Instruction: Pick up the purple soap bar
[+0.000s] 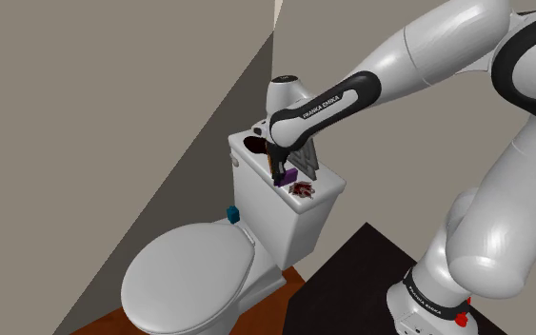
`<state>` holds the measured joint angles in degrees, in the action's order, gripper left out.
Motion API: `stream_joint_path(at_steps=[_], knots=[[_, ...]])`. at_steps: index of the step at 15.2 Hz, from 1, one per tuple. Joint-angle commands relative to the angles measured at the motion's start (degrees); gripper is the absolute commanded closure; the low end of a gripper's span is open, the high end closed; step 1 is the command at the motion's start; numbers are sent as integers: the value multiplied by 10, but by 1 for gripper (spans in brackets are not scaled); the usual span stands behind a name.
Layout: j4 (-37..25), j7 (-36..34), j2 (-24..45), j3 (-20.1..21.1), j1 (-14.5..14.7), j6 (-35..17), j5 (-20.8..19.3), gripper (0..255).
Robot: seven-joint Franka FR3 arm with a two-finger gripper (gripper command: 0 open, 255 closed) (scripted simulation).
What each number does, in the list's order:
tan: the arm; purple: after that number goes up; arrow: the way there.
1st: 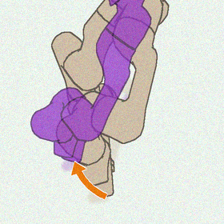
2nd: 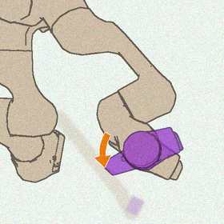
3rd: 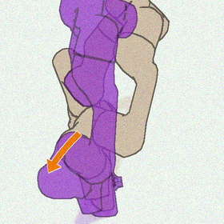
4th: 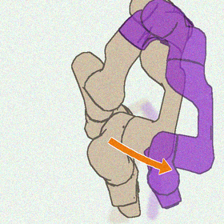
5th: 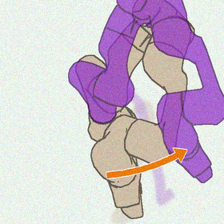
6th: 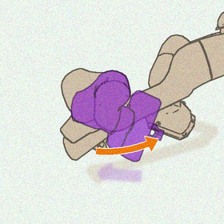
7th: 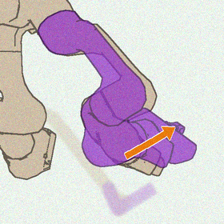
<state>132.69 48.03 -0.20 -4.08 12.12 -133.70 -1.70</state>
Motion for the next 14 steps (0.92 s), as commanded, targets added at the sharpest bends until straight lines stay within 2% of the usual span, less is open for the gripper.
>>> stream_joint_path(at_steps=[1, 4, 14], knots=[[0, 0, 0, 0, 0, 0, 0, 255], [-1, 0, 2, 0, 0, -1, 0, 255], [-35, 0, -41, 0, 0, 77, -2, 255]])
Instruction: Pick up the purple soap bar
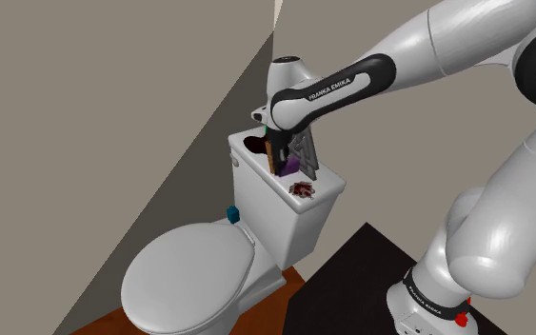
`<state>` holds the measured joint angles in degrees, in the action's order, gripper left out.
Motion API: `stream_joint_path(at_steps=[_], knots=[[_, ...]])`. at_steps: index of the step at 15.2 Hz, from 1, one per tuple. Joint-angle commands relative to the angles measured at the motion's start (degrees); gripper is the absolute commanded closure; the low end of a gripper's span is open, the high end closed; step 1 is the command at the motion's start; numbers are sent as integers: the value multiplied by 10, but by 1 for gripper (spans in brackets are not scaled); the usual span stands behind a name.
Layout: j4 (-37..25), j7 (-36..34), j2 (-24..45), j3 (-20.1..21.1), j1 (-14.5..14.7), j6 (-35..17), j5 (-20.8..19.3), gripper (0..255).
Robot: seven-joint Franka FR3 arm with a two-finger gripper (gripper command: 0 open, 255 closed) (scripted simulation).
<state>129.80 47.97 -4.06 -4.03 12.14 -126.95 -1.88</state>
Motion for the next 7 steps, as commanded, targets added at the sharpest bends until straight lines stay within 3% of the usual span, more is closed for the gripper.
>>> stream_joint_path(at_steps=[1, 7], knots=[[-11, 1, -6, 0, 0, 17, 0, 255], [-29, 1, -20, 0, 0, 49, -1, 255]])
